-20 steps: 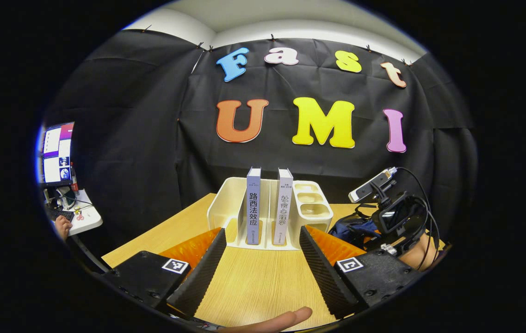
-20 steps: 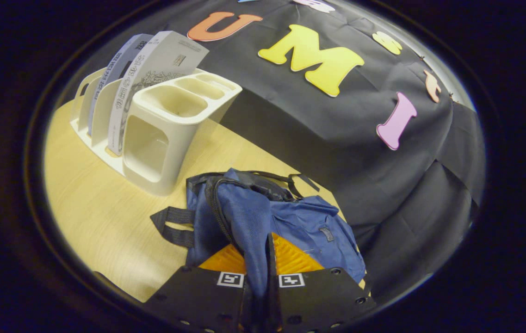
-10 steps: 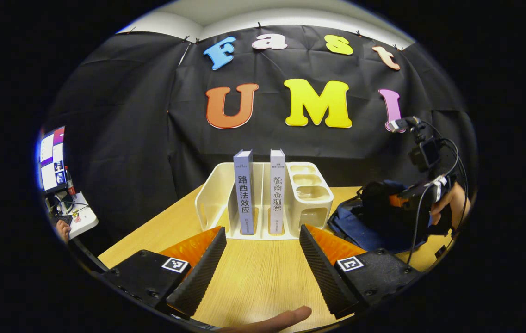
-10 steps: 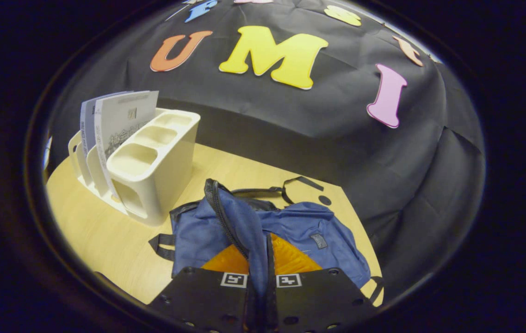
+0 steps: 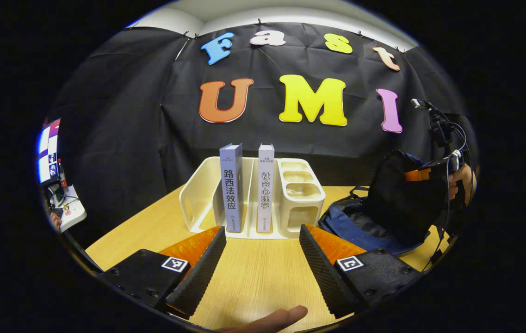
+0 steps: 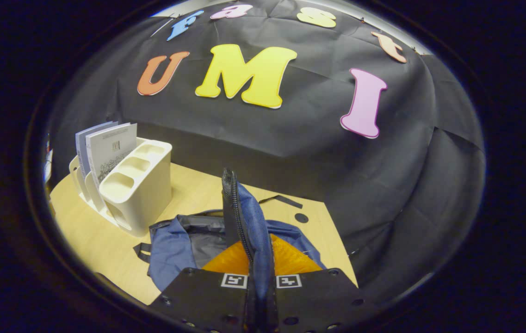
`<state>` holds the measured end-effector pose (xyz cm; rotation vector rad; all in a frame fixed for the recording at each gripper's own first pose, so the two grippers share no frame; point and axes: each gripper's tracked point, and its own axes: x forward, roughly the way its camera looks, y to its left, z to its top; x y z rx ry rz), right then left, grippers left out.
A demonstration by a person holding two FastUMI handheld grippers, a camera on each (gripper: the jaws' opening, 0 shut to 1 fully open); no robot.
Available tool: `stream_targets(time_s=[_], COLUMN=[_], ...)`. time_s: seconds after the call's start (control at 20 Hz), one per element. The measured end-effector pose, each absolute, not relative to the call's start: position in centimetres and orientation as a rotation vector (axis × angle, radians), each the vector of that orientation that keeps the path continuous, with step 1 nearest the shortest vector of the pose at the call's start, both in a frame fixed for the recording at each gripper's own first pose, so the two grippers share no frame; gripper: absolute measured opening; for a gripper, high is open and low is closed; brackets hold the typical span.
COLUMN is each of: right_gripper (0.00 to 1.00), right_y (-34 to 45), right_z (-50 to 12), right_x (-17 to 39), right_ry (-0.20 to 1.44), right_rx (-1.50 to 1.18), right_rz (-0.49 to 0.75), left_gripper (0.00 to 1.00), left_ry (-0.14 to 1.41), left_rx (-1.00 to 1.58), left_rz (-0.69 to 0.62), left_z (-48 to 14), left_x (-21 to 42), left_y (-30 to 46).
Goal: Open the schoolbag, grab two books from the bookshelf and put them into the schoolbag.
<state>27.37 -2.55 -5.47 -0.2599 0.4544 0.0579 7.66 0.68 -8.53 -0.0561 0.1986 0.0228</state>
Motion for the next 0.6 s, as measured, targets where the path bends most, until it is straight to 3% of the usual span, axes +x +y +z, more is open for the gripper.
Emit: stream_targets(time_s=[0.25,0.45,0.6], right_gripper=[0.08,0.05,0.08], right_y=[-3.1,-4.3,-5.3], right_z=[-3.8,-3.2,-2.8], right_x=[27.2,27.2,27.5], right_ry=[0.427,0.420,0.414], right_rx=[-0.179,-0.103,-0.073], right_rz=[0.119,0.146,0.158], left_gripper=[1.00,1.00,1.00], left_ry=[0.200,0.197,0.193], left_rx=[-0.034,-0.021,-0.030], left_rz=[0.062,0.036,0.004], left_z=[-7.3,-5.6,-4.0], left_x=[9.6,12.3,14.8], left_y=[2.5,2.2,1.3])
